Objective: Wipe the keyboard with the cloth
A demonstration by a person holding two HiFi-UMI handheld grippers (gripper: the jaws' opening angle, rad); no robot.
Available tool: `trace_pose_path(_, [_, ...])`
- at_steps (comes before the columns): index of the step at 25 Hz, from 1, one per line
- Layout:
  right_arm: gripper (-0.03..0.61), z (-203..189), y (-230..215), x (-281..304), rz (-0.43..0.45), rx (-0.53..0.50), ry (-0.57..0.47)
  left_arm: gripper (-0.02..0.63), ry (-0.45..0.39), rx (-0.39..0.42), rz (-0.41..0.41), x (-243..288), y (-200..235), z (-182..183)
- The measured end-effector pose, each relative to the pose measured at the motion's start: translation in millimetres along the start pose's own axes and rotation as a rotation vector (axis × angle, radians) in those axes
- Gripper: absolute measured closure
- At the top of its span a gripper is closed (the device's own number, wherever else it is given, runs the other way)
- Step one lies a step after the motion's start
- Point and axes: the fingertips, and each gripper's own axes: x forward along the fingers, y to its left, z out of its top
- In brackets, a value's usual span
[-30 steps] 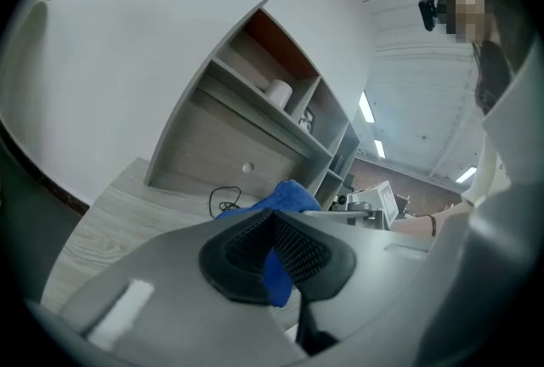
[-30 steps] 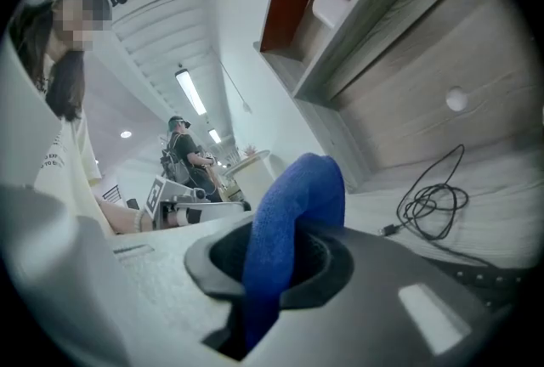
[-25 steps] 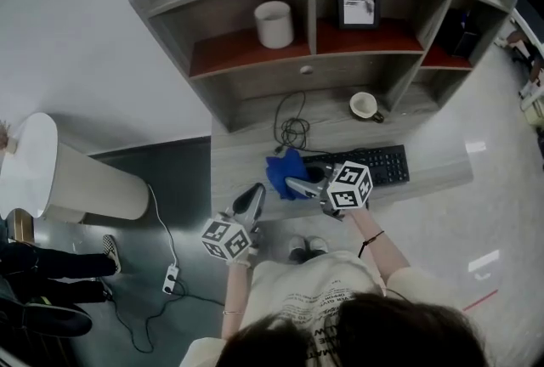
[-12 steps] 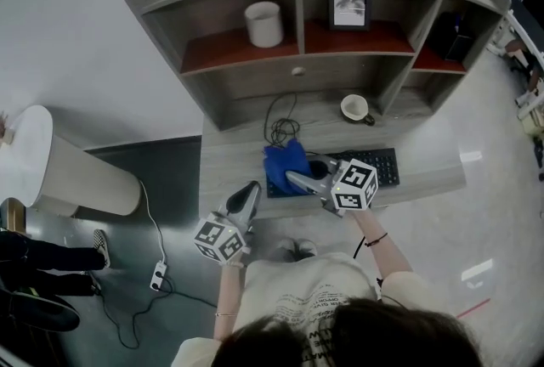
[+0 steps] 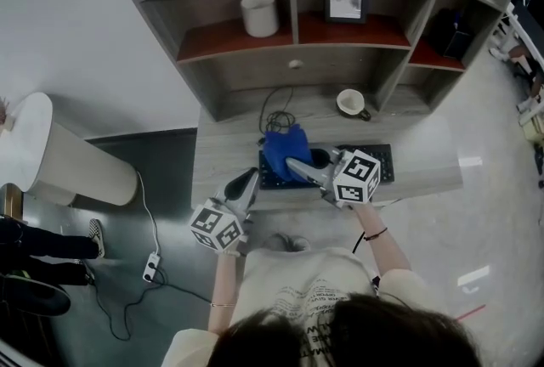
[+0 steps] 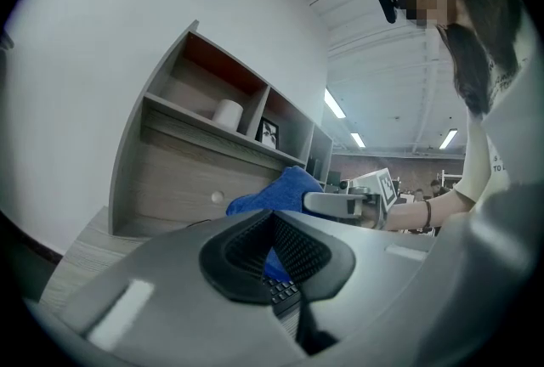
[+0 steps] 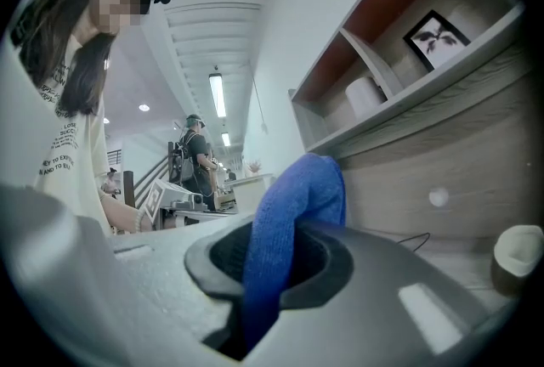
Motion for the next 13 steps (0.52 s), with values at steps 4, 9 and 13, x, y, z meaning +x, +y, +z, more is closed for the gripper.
trace_pose_path(4, [0.526, -1.7, 2.1, -2.0, 0.009, -0.005, 0.001, 0.617, -0.002, 0.0, 0.006, 0.5, -1.0, -1.1])
trace_pose_path(9, [0.526, 4.2, -1.3, -3.8, 0.006, -0.016, -0.002, 0.617, -0.014, 0.006, 0.01, 2.3, -0.5, 3.9])
trace_pose_path(13, [0.526, 5.6, -2.3, -4.2, 0.004, -0.019, -0.004, 0.617, -0.017, 0.008, 0.011, 1.9, -0.4, 5.4])
